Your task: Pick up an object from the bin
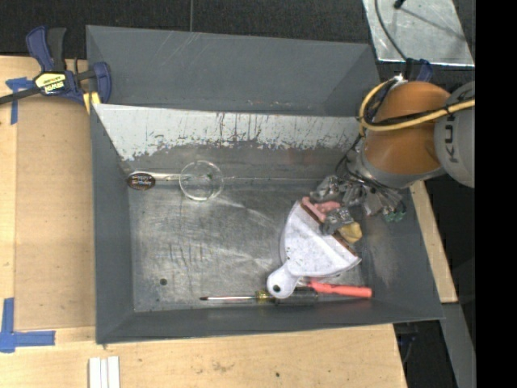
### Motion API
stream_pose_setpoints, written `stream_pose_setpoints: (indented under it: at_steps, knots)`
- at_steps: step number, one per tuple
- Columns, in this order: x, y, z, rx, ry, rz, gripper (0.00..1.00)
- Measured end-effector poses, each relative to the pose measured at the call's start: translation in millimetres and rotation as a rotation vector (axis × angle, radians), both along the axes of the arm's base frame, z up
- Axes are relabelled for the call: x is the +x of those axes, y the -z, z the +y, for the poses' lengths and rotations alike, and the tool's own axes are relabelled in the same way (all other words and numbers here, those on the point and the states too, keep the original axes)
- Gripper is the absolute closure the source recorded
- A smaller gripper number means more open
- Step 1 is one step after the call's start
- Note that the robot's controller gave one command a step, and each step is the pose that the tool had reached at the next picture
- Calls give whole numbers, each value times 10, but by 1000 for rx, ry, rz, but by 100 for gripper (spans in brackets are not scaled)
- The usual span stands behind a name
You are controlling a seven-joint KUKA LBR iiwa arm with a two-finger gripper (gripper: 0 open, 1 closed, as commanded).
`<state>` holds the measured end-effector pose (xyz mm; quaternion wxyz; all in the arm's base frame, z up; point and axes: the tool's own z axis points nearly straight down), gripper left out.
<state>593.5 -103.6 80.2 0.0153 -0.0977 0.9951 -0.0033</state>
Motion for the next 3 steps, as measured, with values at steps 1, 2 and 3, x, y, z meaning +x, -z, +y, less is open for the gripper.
stream_pose_setpoints:
  at_steps: [1,2,3]
  knots:
    - [0,0,0,0,0,0,100]
    - [-466,-738,690,2,-133,27,100]
    - [-466,-738,689,2,-133,27,100]
